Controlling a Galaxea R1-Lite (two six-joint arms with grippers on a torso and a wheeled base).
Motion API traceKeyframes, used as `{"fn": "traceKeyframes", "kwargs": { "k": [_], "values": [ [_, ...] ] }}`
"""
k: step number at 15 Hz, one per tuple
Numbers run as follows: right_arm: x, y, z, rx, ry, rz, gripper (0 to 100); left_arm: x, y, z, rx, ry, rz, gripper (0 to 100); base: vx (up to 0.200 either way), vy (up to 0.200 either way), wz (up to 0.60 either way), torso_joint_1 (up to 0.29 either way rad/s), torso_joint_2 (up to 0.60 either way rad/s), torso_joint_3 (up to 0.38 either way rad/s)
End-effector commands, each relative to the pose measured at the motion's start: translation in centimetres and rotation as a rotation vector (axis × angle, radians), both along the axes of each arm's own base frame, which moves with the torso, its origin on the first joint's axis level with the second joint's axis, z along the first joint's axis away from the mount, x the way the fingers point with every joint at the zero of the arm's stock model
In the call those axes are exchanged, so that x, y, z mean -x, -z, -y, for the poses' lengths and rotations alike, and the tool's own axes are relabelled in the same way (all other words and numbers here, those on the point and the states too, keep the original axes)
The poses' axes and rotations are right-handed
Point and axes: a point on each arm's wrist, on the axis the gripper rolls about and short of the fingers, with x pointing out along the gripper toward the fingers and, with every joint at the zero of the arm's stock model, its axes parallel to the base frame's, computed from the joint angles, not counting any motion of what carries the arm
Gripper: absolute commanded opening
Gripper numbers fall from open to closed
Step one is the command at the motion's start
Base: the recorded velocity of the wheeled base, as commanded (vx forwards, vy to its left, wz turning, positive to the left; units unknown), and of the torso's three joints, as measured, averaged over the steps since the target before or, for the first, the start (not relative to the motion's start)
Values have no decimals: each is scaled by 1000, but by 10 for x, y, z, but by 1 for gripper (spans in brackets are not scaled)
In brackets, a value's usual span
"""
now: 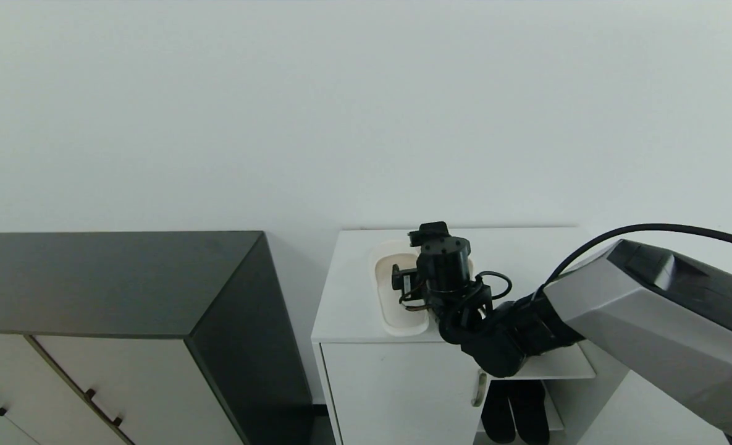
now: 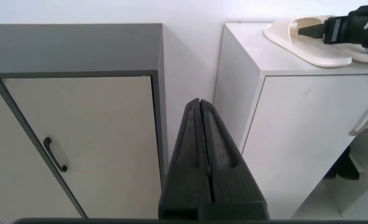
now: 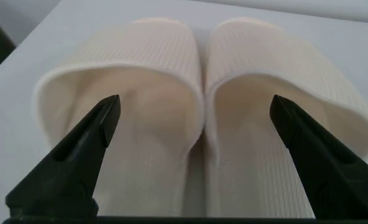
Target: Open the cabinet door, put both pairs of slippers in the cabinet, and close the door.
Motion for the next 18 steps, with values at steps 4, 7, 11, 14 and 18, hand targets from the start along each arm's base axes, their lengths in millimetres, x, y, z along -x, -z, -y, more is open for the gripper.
{"fn": "traceKeyframes", "kwargs": {
  "k": [4,7,11,14,18],
  "values": [
    [-8,4,1,1,13,-2,0,0,0,0,2,-1,0,0,0,0,0,0,0,0],
    [-7,0,-1,-5,12,7,0,0,0,0,2,-1,0,0,0,0,0,0,0,0],
    [3,-10,2,-6,6,8,0,0,0,0,3,-2,0,0,0,0,0,0,0,0],
    [22,-24,9,-5,-11,7,0,0,0,0,3,-2,0,0,0,0,0,0,0,0],
    [106,-60,54,10,-126,-24,0,0,0,0,3,-1,0,0,0,0,0,0,0,0]
  ]
}}
